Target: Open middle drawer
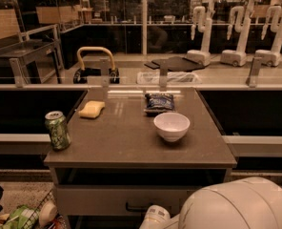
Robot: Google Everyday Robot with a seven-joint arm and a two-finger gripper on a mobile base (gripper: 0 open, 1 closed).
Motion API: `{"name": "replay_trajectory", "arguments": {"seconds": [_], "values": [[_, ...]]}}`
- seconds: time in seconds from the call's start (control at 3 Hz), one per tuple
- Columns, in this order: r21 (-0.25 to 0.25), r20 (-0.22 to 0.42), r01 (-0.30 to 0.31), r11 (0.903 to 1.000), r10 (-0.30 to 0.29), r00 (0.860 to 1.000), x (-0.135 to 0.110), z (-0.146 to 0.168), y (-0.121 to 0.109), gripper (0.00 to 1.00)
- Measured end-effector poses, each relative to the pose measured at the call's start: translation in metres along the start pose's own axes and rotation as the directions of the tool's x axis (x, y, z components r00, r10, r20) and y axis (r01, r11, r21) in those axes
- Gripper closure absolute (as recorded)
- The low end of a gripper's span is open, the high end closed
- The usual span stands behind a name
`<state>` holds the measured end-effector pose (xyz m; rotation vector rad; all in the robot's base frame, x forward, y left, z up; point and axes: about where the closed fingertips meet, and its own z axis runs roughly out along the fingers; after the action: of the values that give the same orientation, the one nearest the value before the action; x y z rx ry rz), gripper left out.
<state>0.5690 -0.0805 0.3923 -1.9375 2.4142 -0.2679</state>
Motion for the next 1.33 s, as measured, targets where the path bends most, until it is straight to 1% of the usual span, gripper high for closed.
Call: {"name": "replay_trajectory", "arguments": {"seconds": [0.33, 0.67, 1.0, 1.33], "values": [[-0.101, -0.027, -0.015, 0.9948, 0.013, 1.000, 0.0044, -0.0014, 0.0347, 0.41], [-0.122, -0.032, -0.019, 0.9924, 0.015, 0.999, 0.0046, -0.0053, 0.0426, 0.64], [-0.122, -0.033, -0.019, 0.9924, 0.015, 0.999, 0.0048, -0.0078, 0.0423, 0.88], [-0.123, -0.034, -0.019, 0.9922, 0.015, 0.999, 0.0054, -0.0071, 0.0430, 0.86]]}}
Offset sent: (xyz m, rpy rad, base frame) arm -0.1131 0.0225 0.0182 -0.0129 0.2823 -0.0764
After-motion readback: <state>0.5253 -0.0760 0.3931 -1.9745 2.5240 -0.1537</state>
